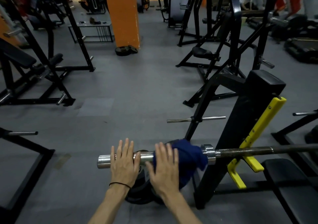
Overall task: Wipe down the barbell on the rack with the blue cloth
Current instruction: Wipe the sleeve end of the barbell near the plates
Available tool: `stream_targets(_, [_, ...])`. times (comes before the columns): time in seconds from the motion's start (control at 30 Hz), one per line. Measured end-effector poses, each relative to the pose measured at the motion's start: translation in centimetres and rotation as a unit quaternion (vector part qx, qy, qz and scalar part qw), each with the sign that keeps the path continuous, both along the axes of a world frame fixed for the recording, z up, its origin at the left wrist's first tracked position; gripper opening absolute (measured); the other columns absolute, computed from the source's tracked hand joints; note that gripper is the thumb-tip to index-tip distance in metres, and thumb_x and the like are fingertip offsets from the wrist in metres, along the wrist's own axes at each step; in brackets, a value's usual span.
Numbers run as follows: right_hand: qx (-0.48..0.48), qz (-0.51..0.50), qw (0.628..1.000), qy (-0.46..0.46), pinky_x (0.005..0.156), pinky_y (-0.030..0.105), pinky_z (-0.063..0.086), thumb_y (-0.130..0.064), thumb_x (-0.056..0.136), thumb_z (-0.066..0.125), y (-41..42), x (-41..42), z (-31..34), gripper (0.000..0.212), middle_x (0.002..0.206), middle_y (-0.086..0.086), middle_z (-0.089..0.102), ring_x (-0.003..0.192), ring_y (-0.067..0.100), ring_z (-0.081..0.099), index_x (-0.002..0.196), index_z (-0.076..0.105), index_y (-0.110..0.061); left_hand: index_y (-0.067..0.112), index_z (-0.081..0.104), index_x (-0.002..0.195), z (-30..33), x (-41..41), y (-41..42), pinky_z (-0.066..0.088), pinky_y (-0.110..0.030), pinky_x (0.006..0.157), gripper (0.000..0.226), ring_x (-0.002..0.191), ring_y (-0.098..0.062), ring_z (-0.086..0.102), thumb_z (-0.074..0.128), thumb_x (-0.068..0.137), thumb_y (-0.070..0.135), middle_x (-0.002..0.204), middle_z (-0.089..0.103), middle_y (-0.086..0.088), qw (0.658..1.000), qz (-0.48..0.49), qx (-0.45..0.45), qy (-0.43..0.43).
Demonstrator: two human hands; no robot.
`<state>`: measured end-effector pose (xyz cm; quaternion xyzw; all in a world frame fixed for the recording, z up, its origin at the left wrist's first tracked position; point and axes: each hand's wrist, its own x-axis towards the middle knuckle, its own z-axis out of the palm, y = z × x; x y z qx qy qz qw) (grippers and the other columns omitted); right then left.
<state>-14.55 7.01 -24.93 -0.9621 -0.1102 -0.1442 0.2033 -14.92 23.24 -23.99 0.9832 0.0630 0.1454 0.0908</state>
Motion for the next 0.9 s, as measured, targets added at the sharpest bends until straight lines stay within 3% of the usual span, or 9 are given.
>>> stream_targets(0.1, [-0.073,0.069,0.994,-0.046,0.124,0.042,0.014,-0.060,0.103,0.032,-4.8,1.7,-0.2,0.067,0.159,0.007,0.042,0.148,0.025,0.036,0.155,0.040,-0.019,0.004,0.058,0.140,-0.1,0.2,0.1,0.019,-0.054,0.120,0.071,0.141,-0.035,0.044,0.013,0.108,0.050,0.149,0.051,-0.016,1.000,-0.016,0.017,-0.018])
stream_targets(0.2, [0.015,-0.095,0.995,-0.020,0.125,0.047,0.015,-0.058,0.105,0.027,-7.9,1.9,-0.3,0.066,0.159,0.006,0.039,0.151,0.026,0.030,0.151,0.045,-0.014,0.005,0.060,0.137,0.0,-0.1,-0.2,0.019,-0.052,0.120,0.071,0.139,-0.037,0.046,0.014,0.108,0.050,0.147,0.053,-0.017,0.999,-0.019,0.021,-0.028])
stream_targets(0.27, [0.057,-0.116,0.992,0.002,0.125,0.050,0.013,-0.055,0.106,0.023,-3.9,1.1,0.2,0.067,0.160,0.008,0.039,0.153,0.028,0.026,0.151,0.045,-0.010,0.005,0.064,0.132,-0.1,-0.1,-0.7,0.020,-0.052,0.119,0.069,0.138,-0.037,0.049,0.017,0.108,0.049,0.145,0.055,-0.017,0.999,-0.025,0.020,-0.037])
stream_targets(0.4, [-0.055,0.084,0.994,-0.042,0.125,0.043,0.015,-0.056,0.105,0.028,-3.5,0.8,-0.7,0.065,0.163,0.005,0.033,0.151,0.024,0.031,0.156,0.039,-0.016,0.007,0.069,0.123,-0.6,0.0,-1.5,0.027,-0.055,0.118,0.058,0.136,-0.035,0.051,0.025,0.107,0.041,0.142,0.058,-0.016,0.995,-0.066,0.021,-0.070])
stream_targets(0.5, [0.001,-0.037,0.998,-0.049,0.127,0.042,0.012,-0.055,0.106,0.034,-8.6,1.9,-1.0,0.063,0.161,0.004,0.036,0.151,0.023,0.030,0.153,0.043,-0.016,0.008,0.072,0.113,-0.7,-0.1,-2.4,0.031,-0.055,0.116,0.054,0.128,-0.035,0.055,0.029,0.107,0.039,0.131,0.064,-0.016,0.991,-0.076,0.010,-0.108])
stream_targets(0.6, [0.110,-0.149,0.983,-0.001,0.127,0.046,0.009,-0.044,0.104,0.035,-3.2,1.1,0.1,0.056,0.157,0.006,0.044,0.152,0.026,0.028,0.146,0.051,-0.011,0.007,0.071,0.113,-1.0,0.1,-2.9,0.031,-0.051,0.117,0.051,0.123,-0.034,0.058,0.030,0.107,0.038,0.126,0.065,-0.014,0.989,-0.081,0.004,-0.127])
stream_targets(0.73, [-0.043,0.086,0.993,-0.064,0.125,0.043,0.013,-0.047,0.101,0.044,-3.2,1.3,-0.9,0.061,0.159,0.007,0.040,0.150,0.025,0.034,0.153,0.044,-0.015,0.006,0.070,0.116,-0.8,0.5,-2.5,0.032,-0.050,0.116,0.054,0.122,-0.033,0.059,0.028,0.107,0.039,0.126,0.066,-0.013,0.986,-0.086,0.001,-0.142])
stream_targets(0.8, [-0.020,0.018,0.995,-0.092,0.126,0.042,0.012,-0.050,0.104,0.039,-7.5,2.3,-1.2,0.061,0.161,0.006,0.038,0.151,0.024,0.031,0.153,0.043,-0.014,0.007,0.069,0.117,-0.6,0.7,-2.4,0.033,-0.051,0.116,0.051,0.123,-0.032,0.058,0.031,0.106,0.038,0.127,0.065,-0.013,0.985,-0.081,0.000,-0.151])
stream_targets(0.9, [0.081,-0.134,0.988,-0.016,0.127,0.045,0.009,-0.048,0.106,0.032,-5.9,1.7,-0.6,0.060,0.161,0.005,0.036,0.154,0.024,0.024,0.152,0.043,-0.011,0.008,0.070,0.112,-1.0,0.4,-2.6,0.037,-0.052,0.113,0.039,0.115,-0.031,0.061,0.040,0.102,0.033,0.117,0.067,-0.010,0.984,-0.073,0.006,-0.160])
